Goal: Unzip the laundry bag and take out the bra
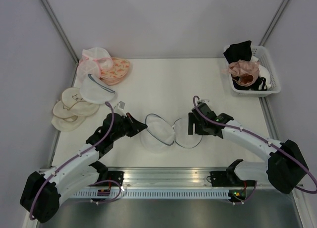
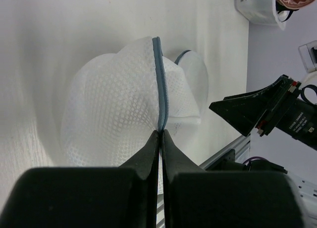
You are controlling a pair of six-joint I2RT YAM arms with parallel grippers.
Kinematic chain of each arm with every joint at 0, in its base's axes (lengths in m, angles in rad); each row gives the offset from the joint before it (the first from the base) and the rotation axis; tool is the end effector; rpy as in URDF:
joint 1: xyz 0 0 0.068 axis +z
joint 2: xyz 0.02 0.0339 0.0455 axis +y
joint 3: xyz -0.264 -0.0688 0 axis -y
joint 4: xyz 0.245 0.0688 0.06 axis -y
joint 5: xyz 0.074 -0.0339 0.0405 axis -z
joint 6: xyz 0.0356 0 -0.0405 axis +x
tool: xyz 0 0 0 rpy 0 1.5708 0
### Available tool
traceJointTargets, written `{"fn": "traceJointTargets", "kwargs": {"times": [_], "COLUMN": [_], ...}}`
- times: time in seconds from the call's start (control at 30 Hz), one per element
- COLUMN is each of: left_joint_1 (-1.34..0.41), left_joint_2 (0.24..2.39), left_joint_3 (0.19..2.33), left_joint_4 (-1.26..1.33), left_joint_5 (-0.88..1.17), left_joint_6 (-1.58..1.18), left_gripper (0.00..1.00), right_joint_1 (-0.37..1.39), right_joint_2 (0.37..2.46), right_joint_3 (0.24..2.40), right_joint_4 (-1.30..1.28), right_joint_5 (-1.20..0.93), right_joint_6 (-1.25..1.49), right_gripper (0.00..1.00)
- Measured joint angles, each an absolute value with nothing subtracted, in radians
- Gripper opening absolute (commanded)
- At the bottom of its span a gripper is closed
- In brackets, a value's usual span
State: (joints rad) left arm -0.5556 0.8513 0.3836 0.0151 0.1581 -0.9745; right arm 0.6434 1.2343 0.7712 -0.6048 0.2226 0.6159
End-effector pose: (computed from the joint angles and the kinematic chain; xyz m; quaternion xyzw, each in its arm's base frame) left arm 0.1584 -0.1049 0.2074 -0.1347 0.8353 -0.4145 0.3351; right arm 0.1897 0.1324 0.2117 0.0144 0.9628 0.0587 0.2632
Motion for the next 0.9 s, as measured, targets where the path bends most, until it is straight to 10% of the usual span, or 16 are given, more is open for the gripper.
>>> {"fn": "traceJointTargets", "kwargs": {"times": [0.47,0.8,0.9], "left_joint_1": [-0.556,-0.556,-0.556], "left_joint_2": [0.857,0.858,0.857], "left_joint_3": [0.378,0.378,0.378], "left_joint_4": [0.009,0.009,0.008], "left_joint_5": [0.159,0.160,0.160], "left_joint_6": [-0.979,-0.979,-0.979], "left_gripper": [0.02,0.02,0.02], "right_joint_1": [0.672,0.671,0.672], "right_joint_2": [1.277,1.310,1.302], "right_joint_3": [0.643,0.583,0.582], "right_joint_4": [-0.526,-0.384,-0.374], "right_joint_5": [0.326,0.308,0.311], "right_joint_6": [0.707,0.740,0.746], "right_gripper": [0.75,0.00,0.00]}}
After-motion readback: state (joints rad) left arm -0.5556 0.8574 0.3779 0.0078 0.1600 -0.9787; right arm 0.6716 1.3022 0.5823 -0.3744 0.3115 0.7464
